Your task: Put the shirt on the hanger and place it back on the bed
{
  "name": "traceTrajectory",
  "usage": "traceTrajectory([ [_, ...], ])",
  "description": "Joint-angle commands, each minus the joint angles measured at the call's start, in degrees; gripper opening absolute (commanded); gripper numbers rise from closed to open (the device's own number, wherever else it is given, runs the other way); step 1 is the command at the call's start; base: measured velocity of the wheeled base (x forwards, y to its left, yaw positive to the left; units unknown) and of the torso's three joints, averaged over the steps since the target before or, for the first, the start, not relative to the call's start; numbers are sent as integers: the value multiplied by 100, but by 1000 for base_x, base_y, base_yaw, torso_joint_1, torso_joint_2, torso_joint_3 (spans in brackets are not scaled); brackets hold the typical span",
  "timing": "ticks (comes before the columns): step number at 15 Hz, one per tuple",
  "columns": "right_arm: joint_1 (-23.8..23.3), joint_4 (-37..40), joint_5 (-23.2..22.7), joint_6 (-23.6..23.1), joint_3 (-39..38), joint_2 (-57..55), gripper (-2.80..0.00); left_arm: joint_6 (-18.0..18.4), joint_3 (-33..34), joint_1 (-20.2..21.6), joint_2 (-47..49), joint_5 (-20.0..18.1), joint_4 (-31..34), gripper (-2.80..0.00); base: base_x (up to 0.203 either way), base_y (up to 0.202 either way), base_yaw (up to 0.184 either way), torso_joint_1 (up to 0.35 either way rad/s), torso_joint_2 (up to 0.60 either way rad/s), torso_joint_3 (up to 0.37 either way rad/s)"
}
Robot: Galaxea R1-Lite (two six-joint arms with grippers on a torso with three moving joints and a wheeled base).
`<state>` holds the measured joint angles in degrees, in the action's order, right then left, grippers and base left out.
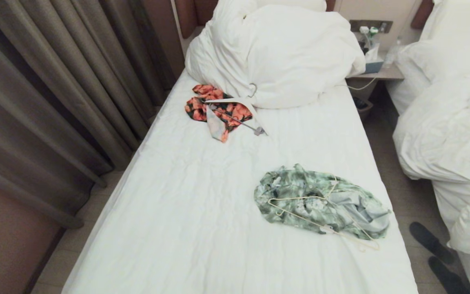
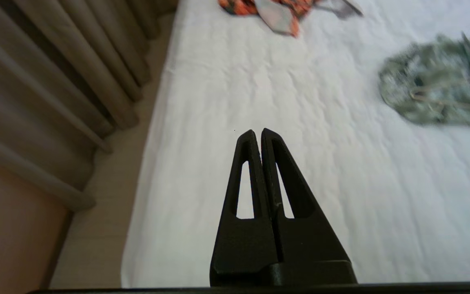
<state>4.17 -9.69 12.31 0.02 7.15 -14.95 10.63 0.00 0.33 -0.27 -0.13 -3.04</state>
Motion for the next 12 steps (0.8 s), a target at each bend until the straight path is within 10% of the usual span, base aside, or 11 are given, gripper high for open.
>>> traceTrajectory([
  [1, -233, 28, -49, -92, -88, 278, -280, 6, 6, 2, 27, -49, 41, -280, 0, 0, 0, 0, 0, 0],
  [12, -382, 978, -1328, -371, -706, 1486, -280, -210, -26, 2, 27, -339, 410, -280, 0, 0, 0, 0, 0, 0],
])
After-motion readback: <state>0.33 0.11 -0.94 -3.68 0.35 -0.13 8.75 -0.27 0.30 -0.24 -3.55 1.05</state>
